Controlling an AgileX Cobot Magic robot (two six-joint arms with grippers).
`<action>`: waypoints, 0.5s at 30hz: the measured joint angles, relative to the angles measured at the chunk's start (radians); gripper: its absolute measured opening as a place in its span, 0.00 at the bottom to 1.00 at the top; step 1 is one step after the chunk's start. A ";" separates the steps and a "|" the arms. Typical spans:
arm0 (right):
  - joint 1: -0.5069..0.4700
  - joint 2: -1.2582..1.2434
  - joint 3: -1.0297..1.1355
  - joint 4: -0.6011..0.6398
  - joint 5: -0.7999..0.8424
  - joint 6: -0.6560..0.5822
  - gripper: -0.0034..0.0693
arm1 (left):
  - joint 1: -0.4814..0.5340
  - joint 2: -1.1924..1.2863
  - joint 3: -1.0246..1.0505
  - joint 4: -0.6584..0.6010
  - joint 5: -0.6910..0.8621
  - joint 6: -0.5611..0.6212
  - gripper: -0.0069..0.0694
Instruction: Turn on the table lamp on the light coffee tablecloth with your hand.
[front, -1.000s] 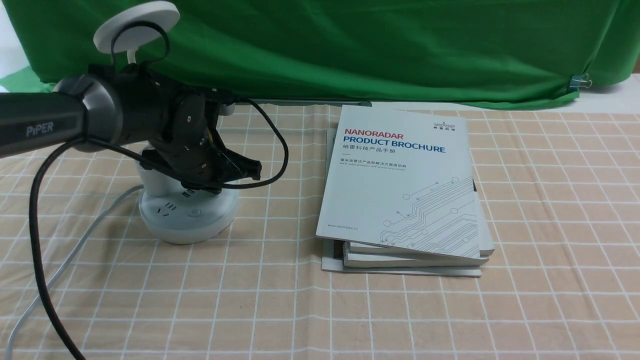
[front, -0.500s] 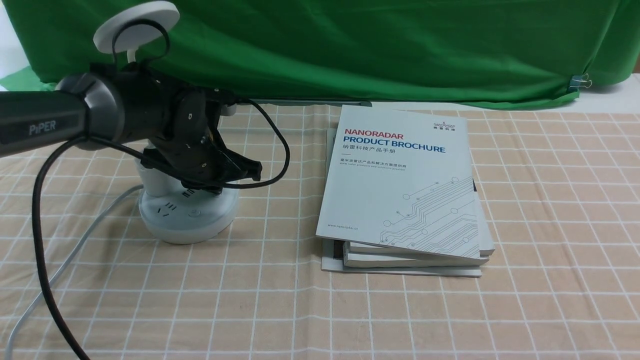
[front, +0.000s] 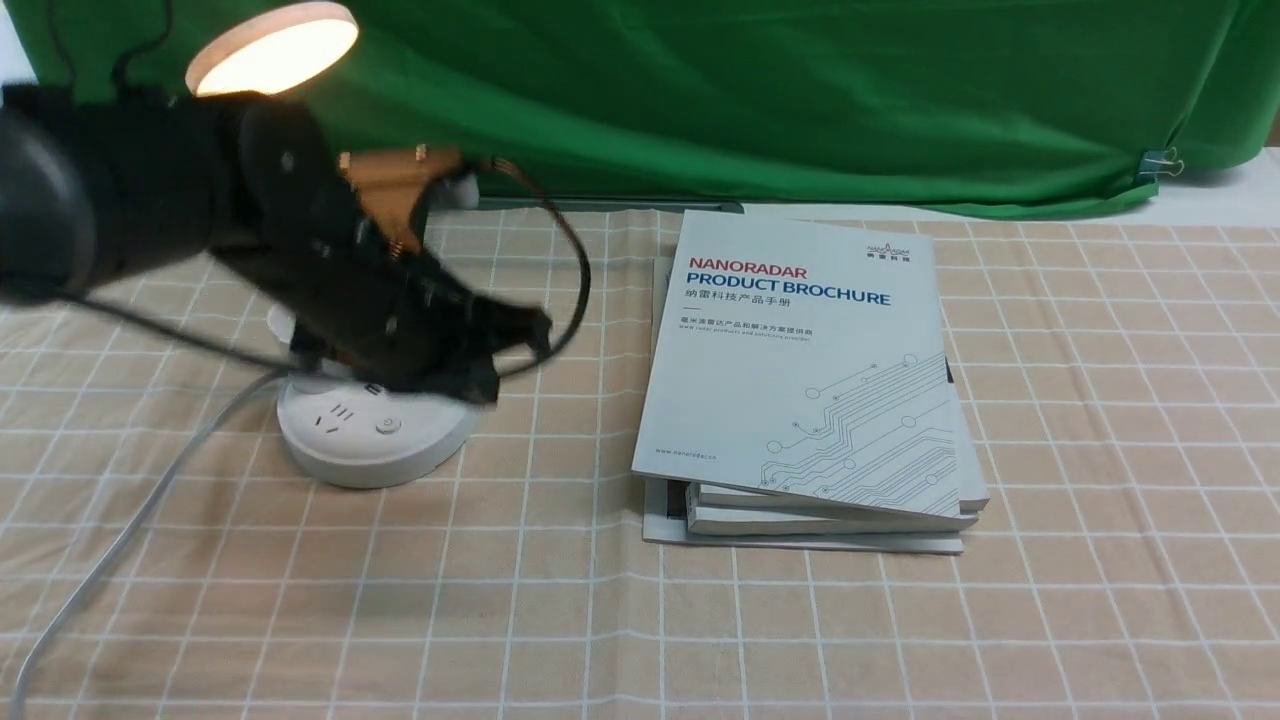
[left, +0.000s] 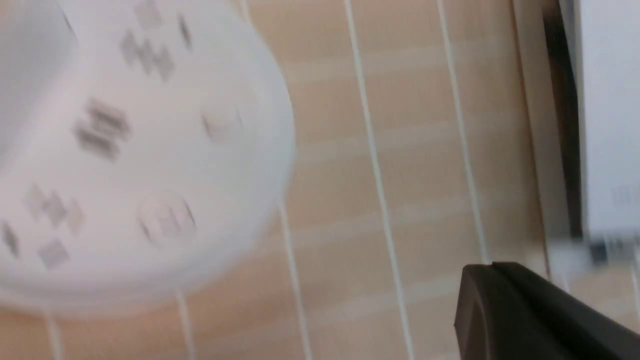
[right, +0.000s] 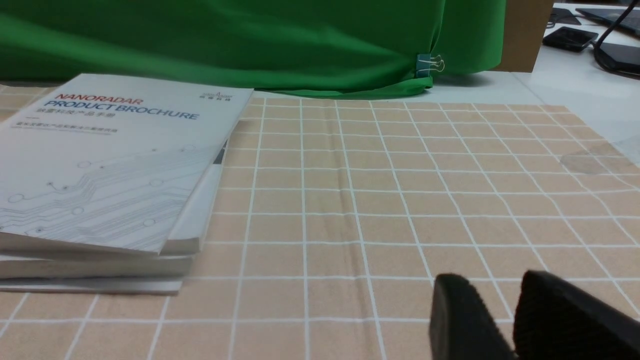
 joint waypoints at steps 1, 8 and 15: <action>0.000 0.000 0.000 0.000 0.000 0.000 0.37 | -0.006 -0.027 0.037 -0.009 -0.010 0.010 0.09; 0.000 0.000 0.000 0.000 0.000 0.000 0.37 | -0.040 -0.406 0.308 -0.031 -0.077 0.029 0.09; 0.000 0.000 0.000 0.000 0.000 0.000 0.37 | -0.042 -0.848 0.353 0.101 -0.151 0.029 0.09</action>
